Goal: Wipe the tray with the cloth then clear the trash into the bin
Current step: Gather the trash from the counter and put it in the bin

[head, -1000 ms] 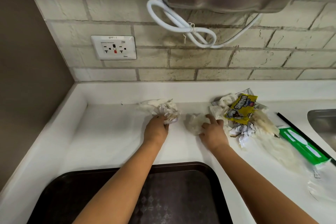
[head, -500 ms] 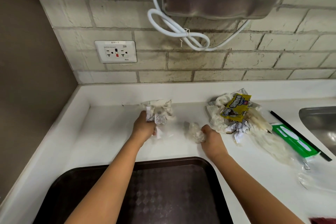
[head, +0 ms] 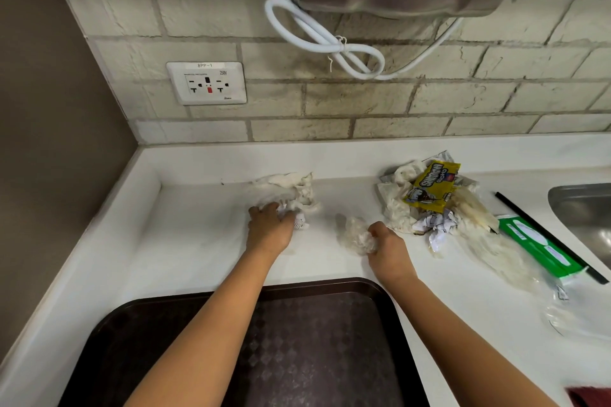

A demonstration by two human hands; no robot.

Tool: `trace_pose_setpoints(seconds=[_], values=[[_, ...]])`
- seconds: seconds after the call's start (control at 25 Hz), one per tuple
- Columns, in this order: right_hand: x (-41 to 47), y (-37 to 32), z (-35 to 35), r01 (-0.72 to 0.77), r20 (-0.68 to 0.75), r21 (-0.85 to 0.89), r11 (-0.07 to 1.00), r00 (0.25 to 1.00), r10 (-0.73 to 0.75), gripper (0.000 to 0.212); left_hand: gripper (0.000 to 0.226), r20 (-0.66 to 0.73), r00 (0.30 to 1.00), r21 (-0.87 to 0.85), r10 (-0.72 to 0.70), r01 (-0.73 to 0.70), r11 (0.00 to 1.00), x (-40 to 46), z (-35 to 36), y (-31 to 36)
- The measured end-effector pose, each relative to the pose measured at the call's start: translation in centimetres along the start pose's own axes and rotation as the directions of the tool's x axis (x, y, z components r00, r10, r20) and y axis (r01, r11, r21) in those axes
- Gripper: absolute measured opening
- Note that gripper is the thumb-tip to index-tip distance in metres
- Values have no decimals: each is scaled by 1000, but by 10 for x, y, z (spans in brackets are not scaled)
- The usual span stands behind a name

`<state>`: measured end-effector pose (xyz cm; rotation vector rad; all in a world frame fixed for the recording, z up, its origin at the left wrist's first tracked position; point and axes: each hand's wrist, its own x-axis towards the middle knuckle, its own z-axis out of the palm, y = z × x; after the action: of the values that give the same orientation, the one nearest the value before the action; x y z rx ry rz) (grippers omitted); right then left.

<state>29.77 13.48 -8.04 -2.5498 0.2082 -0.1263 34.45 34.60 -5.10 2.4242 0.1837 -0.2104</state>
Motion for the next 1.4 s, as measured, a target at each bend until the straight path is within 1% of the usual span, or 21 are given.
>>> trace_pose_setpoints(seconds=[0.08,0.12,0.16,0.24,0.28,0.32,0.36,0.4,0.44,0.48,0.52,0.6,0.68,0.8,0.88,0.92,1.0,1.08,1.16,1.28,1.4], values=[[0,0,1,0,-5,7,1000,1000,0,32,40,7,1000,61,14,-15,998,0,3,0],[0,0,1,1,-8,9,1000,1000,0,32,35,-3,1000,49,17,-17,999,-2,3,1],[-1,0,2,1,-10,12,1000,1000,-1,32,32,-25,1000,13,17,-17,1000,-4,1,1],[-1,1,2,1,-12,12,1000,1000,-1,33,34,-91,996,-90,-13,5,996,-9,-9,2],[-1,1,2,-1,-12,14,1000,1000,1,34,35,-122,991,-166,-51,31,986,-11,-14,2],[0,1,2,-8,-9,12,1000,1000,9,34,36,-129,987,-285,-99,58,957,-14,-20,3],[0,0,2,-18,-5,11,1000,1000,18,35,37,-95,985,-443,-142,86,892,-16,-25,3],[-1,-1,1,-30,0,11,999,1000,30,35,37,-53,987,-602,-154,91,793,-21,-32,5],[-2,-1,1,-44,4,14,999,999,44,35,36,-23,990,-721,-140,80,688,-26,-39,7],[-4,-2,0,-56,6,19,998,998,56,36,32,-10,993,-790,-116,63,610,-32,-47,10],[-7,-3,-1,-66,7,22,998,998,66,36,30,-5,995,-828,-100,53,559,-36,-55,13],[-11,-3,-5,-87,20,21,996,996,86,36,24,-12,993,-860,-114,48,507,-40,-67,17],[-14,-2,-10,-115,45,26,993,993,114,34,13,-24,990,-861,-138,49,506,-39,-72,18],[-22,0,-17,-136,54,24,990,989,135,31,15,-80,975,-831,-208,50,554,-41,-74,14],[-26,2,-19,-152,62,49,987,987,149,29,15,-67,976,-860,-207,48,508,-45,-75,11],[-30,2,-22,-175,66,78,981,983,170,29,12,-47,982,-878,-185,48,477,-49,-76,11],[-36,-1,-31,-210,51,150,966,978,204,33,9,-29,992,-887,-119,30,460,-59,-76,12],[-48,-8,-47,-184,-11,220,958,982,191,37,9,-29,998,-889,-57,0,458,-76,-76,19],[-66,-15,-64,-138,-83,293,946,982,169,34,13,-22,1000,-895,-7,-16,445,-98,-73,30],[-103,-18,-86,-81,-164,445,892,972,170,19,15,64,994,-905,90,20,425,-132,-60,48],[-143,-17,-101,-30,-218,559,829,959,182,16,7,177,971,-909,164,97,406,-160,-44,64]])
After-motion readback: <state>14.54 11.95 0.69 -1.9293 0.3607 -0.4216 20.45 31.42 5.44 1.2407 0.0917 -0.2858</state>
